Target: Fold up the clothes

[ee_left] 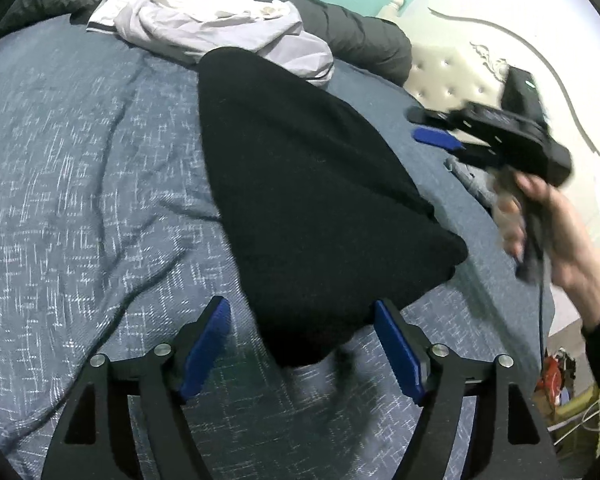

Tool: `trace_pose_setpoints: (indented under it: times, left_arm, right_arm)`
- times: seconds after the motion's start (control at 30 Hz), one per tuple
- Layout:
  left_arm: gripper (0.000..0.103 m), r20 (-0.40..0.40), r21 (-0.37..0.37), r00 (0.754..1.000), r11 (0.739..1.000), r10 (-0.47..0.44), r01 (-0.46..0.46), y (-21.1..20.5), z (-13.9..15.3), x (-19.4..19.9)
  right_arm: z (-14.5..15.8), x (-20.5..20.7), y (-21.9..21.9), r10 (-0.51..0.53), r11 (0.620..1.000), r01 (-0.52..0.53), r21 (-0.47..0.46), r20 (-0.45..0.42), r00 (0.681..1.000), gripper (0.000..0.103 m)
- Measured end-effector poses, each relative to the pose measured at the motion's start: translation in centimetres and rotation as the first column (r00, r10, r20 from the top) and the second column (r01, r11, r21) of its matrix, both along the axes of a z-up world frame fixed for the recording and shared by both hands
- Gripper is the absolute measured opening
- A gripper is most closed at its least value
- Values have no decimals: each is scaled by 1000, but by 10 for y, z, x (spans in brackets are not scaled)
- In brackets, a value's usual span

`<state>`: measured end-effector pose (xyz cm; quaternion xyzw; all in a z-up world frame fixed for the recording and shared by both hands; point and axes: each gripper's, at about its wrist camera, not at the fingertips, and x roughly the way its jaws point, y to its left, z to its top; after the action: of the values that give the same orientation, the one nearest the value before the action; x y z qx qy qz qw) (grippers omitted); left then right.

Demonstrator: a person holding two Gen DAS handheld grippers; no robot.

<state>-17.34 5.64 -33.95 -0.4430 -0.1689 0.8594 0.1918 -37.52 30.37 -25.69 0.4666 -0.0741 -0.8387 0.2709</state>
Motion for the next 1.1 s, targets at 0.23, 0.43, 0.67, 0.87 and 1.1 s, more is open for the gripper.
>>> trace_pose_setpoints:
  times: [0.23,0.43,0.67,0.87,1.1]
  left_arm:
    - [82,-3,7,1000,1000,5,-5,-1,-5,-1]
    - [84,8,20,1000,1000,9,-9,-1,-8,-3]
    - [85,9,10,1000,1000,0,0,2,-12,-1]
    - [85,24,-9,1000,1000,-5,5,5,-18,-1]
    - [85,15,-1,1000,1000,8,-8,0,-12,3]
  right_arm:
    - [-23,-35,-18,-22,994,18,105,35,999,45]
    - [-34,-41,-36,-1,981,-5,195,31,1000,19]
    - [-27,-45,-37,-32,972,41,233,-42,999,7]
    - [-35,-59,-39,-37,966,43,255,-26,999,7]
    - [-12,-38,-28,-19,963,32,266,-51,998,21]
